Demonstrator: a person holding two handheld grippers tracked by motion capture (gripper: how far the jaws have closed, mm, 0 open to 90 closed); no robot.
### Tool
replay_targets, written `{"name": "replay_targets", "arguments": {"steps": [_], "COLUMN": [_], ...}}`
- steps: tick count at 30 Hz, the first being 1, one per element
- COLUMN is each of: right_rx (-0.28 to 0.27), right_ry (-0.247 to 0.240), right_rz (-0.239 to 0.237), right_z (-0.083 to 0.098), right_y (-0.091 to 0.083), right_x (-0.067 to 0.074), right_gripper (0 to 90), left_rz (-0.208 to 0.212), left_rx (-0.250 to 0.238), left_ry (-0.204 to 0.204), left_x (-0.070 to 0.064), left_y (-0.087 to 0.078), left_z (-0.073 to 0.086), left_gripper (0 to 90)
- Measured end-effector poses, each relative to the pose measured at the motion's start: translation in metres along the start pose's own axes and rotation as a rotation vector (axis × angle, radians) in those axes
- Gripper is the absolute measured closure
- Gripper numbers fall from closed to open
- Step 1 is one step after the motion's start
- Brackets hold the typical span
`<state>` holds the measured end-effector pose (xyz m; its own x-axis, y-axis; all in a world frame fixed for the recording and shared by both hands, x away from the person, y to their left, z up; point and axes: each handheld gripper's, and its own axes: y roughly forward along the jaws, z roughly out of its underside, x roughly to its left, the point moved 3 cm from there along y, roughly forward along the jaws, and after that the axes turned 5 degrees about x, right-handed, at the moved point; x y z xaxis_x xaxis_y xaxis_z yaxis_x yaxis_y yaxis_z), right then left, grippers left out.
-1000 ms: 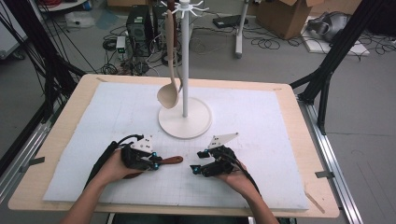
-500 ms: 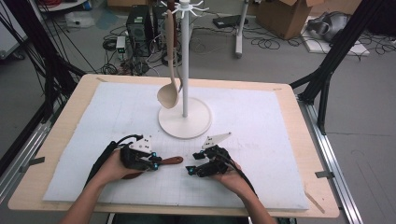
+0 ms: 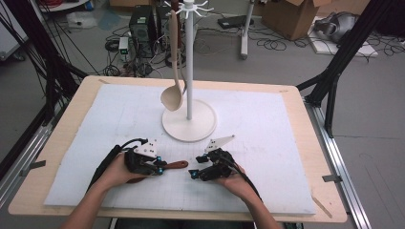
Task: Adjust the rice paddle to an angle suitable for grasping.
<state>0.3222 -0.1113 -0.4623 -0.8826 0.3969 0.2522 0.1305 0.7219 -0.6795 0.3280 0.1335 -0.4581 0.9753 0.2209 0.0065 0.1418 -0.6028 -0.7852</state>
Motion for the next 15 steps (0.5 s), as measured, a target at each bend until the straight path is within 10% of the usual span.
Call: {"name": "replay_targets", "arguments": {"steps": [15], "right_rx": [0.006], "right_ry": [0.014], "right_rz": [-0.010], "right_z": [-0.0068], "right_y": [0.0081], "right_x": [0.0010], "right_gripper": [35.5], "left_rz": [0.004], "left_rx": [-0.009], "left_ry": [0.006], "left_x": [-0.0010], "left_y": [-0.0033], "left_z": [0.0001], "left_gripper": [77.9]}}
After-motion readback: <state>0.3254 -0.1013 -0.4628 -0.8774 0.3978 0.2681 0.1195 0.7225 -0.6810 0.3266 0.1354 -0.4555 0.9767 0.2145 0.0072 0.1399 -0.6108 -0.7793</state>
